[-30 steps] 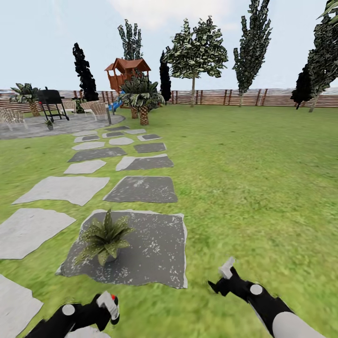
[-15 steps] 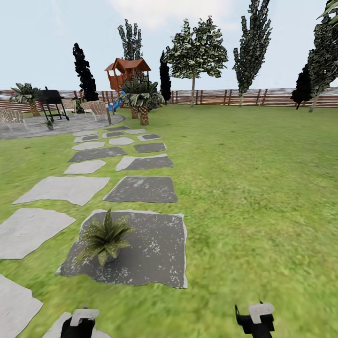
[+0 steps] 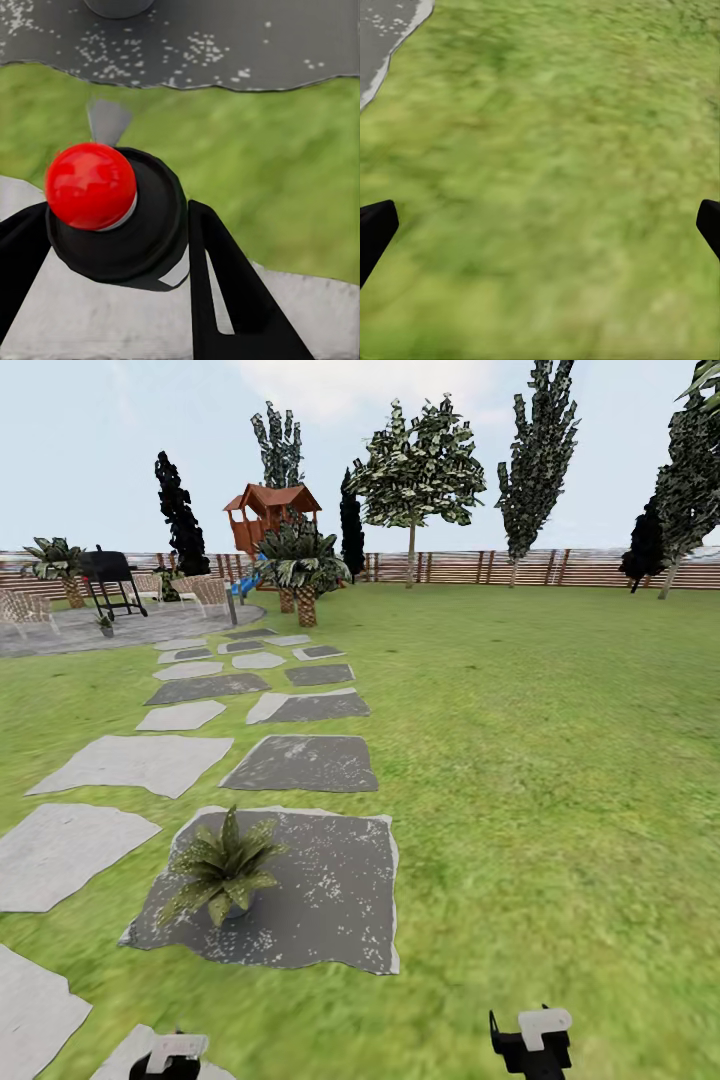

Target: Pick up the pesticide atomizer in the garden and spray insectifuge to fully cover both potted plants in the garden.

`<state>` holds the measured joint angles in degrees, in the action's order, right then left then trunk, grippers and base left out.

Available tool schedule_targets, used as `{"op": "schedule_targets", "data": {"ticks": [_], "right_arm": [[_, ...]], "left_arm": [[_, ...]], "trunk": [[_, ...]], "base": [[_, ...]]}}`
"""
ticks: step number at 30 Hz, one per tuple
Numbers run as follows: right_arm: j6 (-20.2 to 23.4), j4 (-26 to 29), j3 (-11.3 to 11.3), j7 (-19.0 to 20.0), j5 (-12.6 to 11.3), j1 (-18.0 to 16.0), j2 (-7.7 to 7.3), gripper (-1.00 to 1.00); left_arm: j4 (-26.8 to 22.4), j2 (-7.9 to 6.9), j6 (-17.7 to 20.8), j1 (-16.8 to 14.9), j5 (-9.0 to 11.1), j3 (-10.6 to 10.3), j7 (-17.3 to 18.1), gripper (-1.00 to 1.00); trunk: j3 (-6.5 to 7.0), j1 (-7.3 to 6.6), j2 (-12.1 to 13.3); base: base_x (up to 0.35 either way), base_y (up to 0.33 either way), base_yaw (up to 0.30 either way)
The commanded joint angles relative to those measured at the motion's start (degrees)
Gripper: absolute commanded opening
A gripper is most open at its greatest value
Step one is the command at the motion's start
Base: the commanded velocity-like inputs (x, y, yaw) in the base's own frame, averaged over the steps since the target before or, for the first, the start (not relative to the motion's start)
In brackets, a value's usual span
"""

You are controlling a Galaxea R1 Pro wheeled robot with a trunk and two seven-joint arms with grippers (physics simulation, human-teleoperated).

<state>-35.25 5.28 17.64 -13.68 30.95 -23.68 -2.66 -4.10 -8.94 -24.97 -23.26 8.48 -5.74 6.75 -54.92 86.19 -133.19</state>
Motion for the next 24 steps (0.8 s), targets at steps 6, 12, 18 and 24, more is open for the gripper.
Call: {"op": "schedule_targets", "data": {"ticks": [6, 12, 18, 24], "right_arm": [[-0.16, -2.27, 0.2, -0.33, 0.76, -0.05, 0.11, 1.0], [-0.17, -2.81, 0.2, -0.3, 0.75, -0.05, 0.11, 1.0], [-0.17, -2.85, 0.19, -0.29, 0.71, -0.05, 0.11, 1.0], [-0.17, -2.83, 0.2, -0.29, 0.69, -0.05, 0.11, 1.0]], "left_arm": [[0.05, 0.06, -0.25, 0.65, 0.49, -0.49, 0.19, -1.0], [0.05, 0.13, -0.25, 0.67, 0.42, -0.5, 0.24, -1.0], [0.05, 0.16, -0.25, 0.68, 0.28, -0.5, 0.28, -1.0], [0.05, 0.16, -0.25, 0.84, 0.05, -0.5, 0.36, -1.0]], "trunk": [[-0.1, -0.01, -0.02], [-0.31, -0.01, -0.02], [-0.56, -0.01, -0.02], [-0.81, -0.01, -0.02]], "base": [[0.13, -0.106, 0.0], [0.205, -0.208, 0.0], [0.152, -0.25, 0.0], [0.147, -0.264, 0.0]]}}
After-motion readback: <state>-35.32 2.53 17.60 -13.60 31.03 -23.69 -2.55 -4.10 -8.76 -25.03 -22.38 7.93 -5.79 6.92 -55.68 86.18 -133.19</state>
